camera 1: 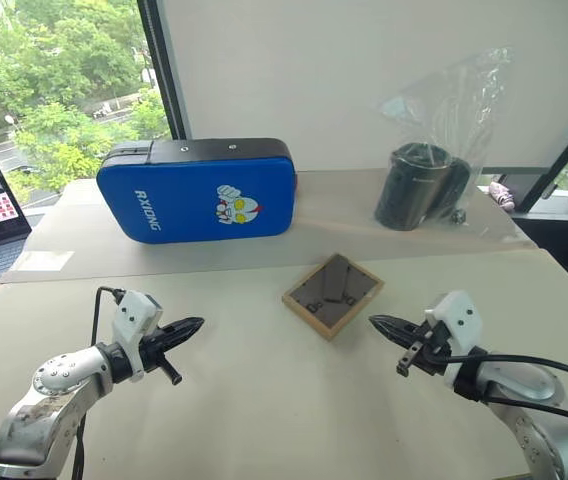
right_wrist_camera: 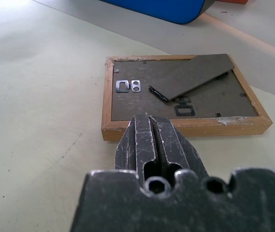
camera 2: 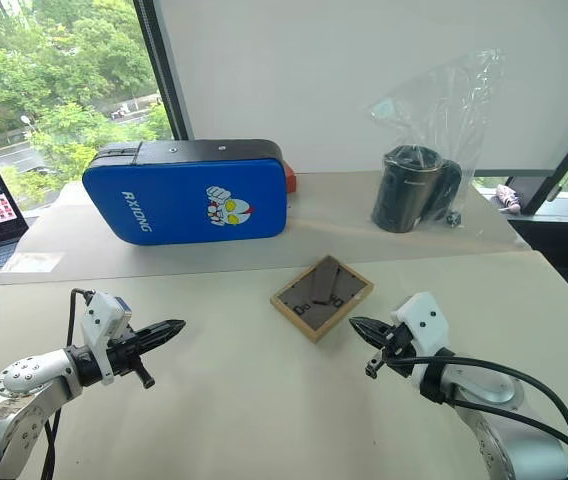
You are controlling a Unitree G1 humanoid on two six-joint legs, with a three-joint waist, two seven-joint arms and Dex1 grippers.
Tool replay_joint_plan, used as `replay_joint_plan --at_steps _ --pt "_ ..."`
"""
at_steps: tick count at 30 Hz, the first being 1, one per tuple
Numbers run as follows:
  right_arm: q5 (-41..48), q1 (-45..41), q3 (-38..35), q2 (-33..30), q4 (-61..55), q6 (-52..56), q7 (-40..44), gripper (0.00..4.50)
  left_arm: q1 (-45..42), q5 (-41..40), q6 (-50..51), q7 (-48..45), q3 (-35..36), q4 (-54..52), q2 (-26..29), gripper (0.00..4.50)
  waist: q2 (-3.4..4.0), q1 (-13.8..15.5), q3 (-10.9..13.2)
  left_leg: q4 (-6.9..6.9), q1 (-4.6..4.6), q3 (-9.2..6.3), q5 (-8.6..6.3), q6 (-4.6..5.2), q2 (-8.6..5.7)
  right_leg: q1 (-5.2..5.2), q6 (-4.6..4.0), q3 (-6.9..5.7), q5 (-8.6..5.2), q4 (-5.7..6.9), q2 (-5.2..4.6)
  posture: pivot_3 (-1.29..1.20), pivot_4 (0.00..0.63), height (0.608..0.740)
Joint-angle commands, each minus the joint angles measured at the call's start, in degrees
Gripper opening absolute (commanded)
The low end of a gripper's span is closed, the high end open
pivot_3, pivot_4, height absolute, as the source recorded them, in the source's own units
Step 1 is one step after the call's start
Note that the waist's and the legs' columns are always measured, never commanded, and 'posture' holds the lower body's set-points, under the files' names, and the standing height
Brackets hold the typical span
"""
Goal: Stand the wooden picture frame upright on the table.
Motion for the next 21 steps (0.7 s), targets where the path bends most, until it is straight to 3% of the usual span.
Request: replay_joint_plan --at_steps 1,5,12,17,21 --pt "-1.6 -0.4 1.1 0.6 -1.5 0.6 -3.7 0.04 -5.8 2.1 -1.3 0.8 -2.2 4.7 -1.8 0.03 0.00 0.0 0.0 0.00 0.00 0.00 0.00 0.00 0.00 0.00 0.00 0.00 0.00 0.00 0.00 0.00 0.150 0.740" --pt "-5.8 -3.5 5.8 3.2 -0.9 7.2 -12.0 0.04 -21.7 11.5 -8.3 -0.3 -11.6 23.5 -6.1 0.03 -0.08 1.4 0.0 0.08 0.02 -0.12 0.04 -0.07 -0.06 0.15 -0.03 -0.13 0.08 0.05 -0.02 0.00 0.150 0.740" --pt "-11.4 -10.2 10.8 6.8 3.6 16.3 -21.4 0.04 -44.1 23.3 -26.0 -4.2 -21.5 59.2 -16.5 0.03 -0.08 0.7 0.0 0.10 -0.27 -0.05 0.09 -0.13 -0.09 -0.01 0.03 -0.08 0.18 0.03 -0.01 0.00 0.150 0.740" --pt "-14.3 -13.7 12.7 8.2 6.6 20.6 -24.7 0.04 -55.5 30.1 -37.0 -4.6 -25.7 79.4 -24.5 0.03 -0.09 0.0 0.0 0.26 -0.60 -0.03 0.09 -0.14 -0.15 -0.11 0.20 -0.12 0.23 -0.15 -0.05 0.00 0.150 0.740" --pt "-16.2 -16.4 13.2 9.1 9.9 22.3 -26.4 0.04 -59.7 34.4 -41.0 -4.5 -27.2 87.7 -29.2 0.03 -0.09 0.1 0.0 0.35 -0.64 -0.02 0.04 -0.05 -0.23 -0.08 0.33 -0.12 0.25 -0.17 -0.14 0.00 0.150 0.740"
